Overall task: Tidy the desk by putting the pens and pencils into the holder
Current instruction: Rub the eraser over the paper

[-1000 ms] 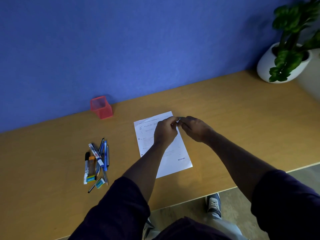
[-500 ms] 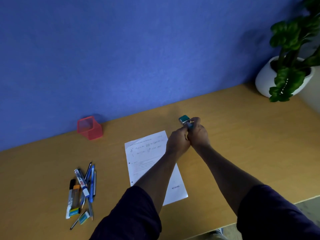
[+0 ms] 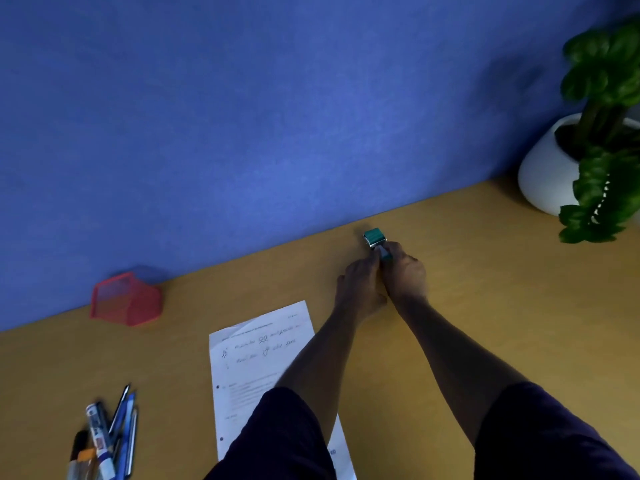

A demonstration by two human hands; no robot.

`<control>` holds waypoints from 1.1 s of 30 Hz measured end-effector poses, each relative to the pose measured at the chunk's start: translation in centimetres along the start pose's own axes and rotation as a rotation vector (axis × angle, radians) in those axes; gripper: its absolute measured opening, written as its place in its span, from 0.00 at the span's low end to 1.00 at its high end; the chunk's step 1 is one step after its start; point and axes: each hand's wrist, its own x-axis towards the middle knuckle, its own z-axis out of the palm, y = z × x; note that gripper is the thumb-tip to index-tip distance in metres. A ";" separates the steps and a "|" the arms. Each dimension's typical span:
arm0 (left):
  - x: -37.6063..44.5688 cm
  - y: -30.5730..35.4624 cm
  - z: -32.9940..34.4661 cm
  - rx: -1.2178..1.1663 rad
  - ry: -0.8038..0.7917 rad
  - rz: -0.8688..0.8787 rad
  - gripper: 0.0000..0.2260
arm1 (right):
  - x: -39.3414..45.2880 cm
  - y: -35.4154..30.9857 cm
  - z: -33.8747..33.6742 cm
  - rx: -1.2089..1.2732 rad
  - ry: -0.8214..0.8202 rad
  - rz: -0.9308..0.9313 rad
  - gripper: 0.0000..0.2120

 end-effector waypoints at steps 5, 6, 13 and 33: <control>2.2 -0.1 0.9 0.031 0.026 0.000 0.39 | 1.5 0.9 0.6 -0.073 0.085 -0.078 0.12; 2.5 -0.1 0.9 0.048 0.015 0.001 0.40 | 1.7 0.9 0.6 -0.079 0.092 -0.078 0.12; 4.6 0.3 -0.4 0.184 -0.070 -0.006 0.38 | 3.4 0.7 0.5 -0.195 0.075 -0.084 0.12; -7.9 -2.4 -0.8 0.201 0.263 0.139 0.29 | -7.5 -0.9 -1.5 -0.074 0.099 -0.361 0.20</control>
